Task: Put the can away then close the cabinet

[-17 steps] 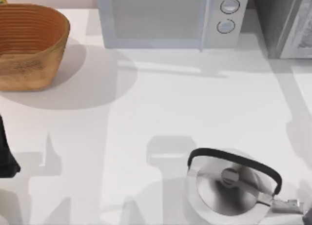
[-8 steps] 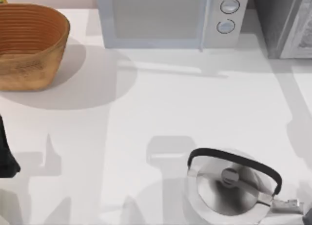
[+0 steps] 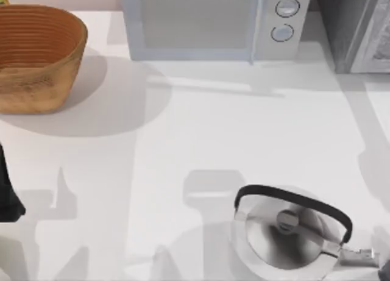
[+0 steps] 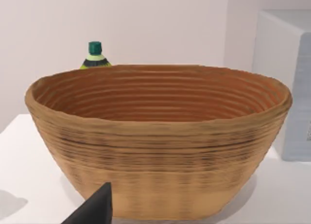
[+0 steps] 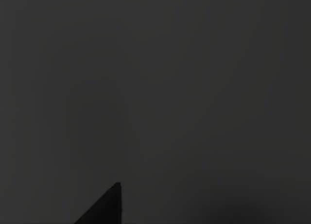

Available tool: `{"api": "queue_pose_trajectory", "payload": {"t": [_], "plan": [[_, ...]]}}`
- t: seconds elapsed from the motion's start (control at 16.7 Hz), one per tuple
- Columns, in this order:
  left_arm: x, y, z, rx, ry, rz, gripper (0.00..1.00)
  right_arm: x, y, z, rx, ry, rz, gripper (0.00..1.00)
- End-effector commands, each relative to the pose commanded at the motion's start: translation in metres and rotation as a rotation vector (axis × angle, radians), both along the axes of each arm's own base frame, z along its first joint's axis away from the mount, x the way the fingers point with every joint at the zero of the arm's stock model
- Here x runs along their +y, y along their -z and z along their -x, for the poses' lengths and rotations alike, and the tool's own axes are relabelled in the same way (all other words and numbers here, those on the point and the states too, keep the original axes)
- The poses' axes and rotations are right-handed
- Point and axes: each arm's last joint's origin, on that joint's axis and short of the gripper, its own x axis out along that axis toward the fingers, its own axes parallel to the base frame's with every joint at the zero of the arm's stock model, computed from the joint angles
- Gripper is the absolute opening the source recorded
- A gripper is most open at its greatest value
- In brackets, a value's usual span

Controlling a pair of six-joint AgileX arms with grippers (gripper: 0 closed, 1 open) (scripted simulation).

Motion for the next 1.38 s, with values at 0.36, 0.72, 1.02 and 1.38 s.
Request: {"api": "queue_pose_trajectory", "payload": {"t": [0.36,0.72,1.02,1.38], "plan": [[0.000,0.000,0.000,0.000,0.000,0.000,1.00,0.001,-0.001,0.002,-0.004,-0.004,0.002,1.00],[0.000,0.000,0.000,0.000,0.000,0.000,1.00,-0.009,-0.032,0.060,-0.091,-0.029,0.033,1.00],[0.000,0.000,0.000,0.000,0.000,0.000,1.00,-0.024,-0.031,0.156,-0.175,-0.043,0.057,1.00],[0.000,0.000,0.000,0.000,0.000,0.000,1.00,-0.038,0.093,0.258,-0.150,-0.044,0.051,1.00]]}}
